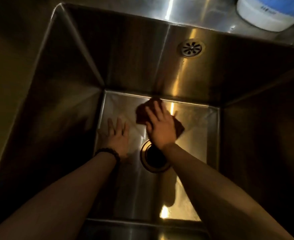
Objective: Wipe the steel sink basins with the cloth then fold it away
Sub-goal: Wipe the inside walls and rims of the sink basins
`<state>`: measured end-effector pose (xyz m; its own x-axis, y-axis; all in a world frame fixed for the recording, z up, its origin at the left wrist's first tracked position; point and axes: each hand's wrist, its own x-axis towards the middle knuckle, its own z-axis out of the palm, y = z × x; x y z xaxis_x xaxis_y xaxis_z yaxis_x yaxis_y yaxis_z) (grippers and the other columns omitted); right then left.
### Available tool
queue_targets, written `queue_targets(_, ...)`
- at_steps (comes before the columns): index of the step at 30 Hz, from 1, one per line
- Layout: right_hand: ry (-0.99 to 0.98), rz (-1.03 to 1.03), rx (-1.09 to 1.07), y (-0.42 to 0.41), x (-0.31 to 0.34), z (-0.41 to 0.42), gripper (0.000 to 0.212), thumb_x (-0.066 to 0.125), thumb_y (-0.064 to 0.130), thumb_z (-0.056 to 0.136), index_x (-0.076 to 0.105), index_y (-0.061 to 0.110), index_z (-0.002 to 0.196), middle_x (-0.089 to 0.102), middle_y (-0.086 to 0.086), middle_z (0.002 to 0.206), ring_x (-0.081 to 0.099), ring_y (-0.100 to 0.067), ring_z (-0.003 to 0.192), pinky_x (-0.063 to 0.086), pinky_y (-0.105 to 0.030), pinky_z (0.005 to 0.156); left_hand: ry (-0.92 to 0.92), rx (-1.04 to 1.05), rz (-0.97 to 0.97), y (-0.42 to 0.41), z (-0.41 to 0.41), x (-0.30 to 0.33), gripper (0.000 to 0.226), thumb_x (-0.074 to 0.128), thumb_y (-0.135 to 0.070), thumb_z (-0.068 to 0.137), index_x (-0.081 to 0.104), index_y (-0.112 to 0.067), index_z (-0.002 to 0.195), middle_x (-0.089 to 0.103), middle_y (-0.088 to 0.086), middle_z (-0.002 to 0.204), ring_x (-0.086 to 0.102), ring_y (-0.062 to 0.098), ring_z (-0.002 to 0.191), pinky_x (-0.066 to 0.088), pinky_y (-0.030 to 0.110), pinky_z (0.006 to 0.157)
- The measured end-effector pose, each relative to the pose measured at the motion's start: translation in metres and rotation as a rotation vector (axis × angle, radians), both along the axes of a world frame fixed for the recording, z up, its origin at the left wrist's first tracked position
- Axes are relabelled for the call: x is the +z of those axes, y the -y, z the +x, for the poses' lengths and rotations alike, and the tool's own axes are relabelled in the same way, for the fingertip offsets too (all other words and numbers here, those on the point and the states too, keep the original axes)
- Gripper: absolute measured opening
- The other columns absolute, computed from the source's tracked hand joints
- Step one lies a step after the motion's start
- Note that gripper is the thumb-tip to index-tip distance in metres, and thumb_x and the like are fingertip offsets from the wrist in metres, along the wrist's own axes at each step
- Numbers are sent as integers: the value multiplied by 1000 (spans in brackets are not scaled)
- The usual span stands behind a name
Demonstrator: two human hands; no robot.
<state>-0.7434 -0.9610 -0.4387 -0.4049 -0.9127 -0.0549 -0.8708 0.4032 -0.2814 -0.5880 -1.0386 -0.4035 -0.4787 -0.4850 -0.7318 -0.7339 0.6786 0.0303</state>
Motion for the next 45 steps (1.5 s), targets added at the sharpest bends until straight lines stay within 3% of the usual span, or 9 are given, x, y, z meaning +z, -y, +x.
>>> queue_targets(3,35,-18,188,42,-7,33,50,54,30,91,45,24,139,34,-8,151,25,-33,141,19,-49,115,-9,17,-13,-1,2,-8,116,63,-62,76,-17,-19,148,-23,13,156,-21,43,140,6,69,110)
queue_targets(7,40,-31,196,22,-7,3,50,60,28,87,49,24,136,41,-8,147,35,-31,137,28,-49,109,-3,-15,-39,-3,5,-2,116,62,-62,76,-15,-18,150,-22,13,156,-18,43,141,10,67,110)
queue_targets(13,80,13,-328,-82,2,-91,53,42,34,89,42,22,141,31,-8,153,24,-29,142,26,-49,113,3,-22,-42,-2,1,0,97,56,-41,89,-15,-16,150,-23,15,155,-20,46,140,12,66,110)
queue_targets(17,19,-4,-508,-61,1,-67,53,44,31,89,43,18,140,34,-13,151,24,-33,141,26,-50,112,-15,-18,-51,-3,1,-6,94,55,-37,90,-15,-17,150,-24,15,155,-20,47,139,14,68,108)
queue_targets(24,34,8,192,-5,-4,-8,56,59,28,83,46,25,138,39,-11,148,33,-33,137,27,-54,110,18,-42,-41,-3,1,-13,115,63,-56,79,-19,-13,148,-23,19,154,-21,50,138,10,69,109)
queue_targets(30,72,76,-203,-111,4,-69,59,38,38,85,38,24,143,28,-10,154,22,-32,142,20,-49,115,-34,-20,-20,0,4,-12,134,73,-62,65,-21,-14,147,-21,19,155,-20,51,138,13,72,106)
queue_targets(35,64,117,-248,-140,12,-52,57,49,29,92,29,26,146,21,-8,156,11,-28,145,11,-46,117,-52,-26,-62,-3,4,-8,132,76,-58,65,-17,-16,148,-19,17,156,-17,49,139,13,74,104)
queue_targets(41,70,246,-46,-168,17,-20,62,47,35,94,19,30,149,13,-8,158,3,-28,146,6,-49,117,-53,-78,-74,-2,10,-9,144,74,-72,52,-19,-16,148,-20,17,156,-14,48,140,13,76,102)
queue_targets(45,142,307,237,-202,25,-5,65,36,50,89,29,21,147,20,-17,155,9,-37,143,13,-58,114,-64,-88,-50,-5,14,-3,141,73,-71,54,-17,-17,148,-26,18,154,-18,46,140,11,75,104)
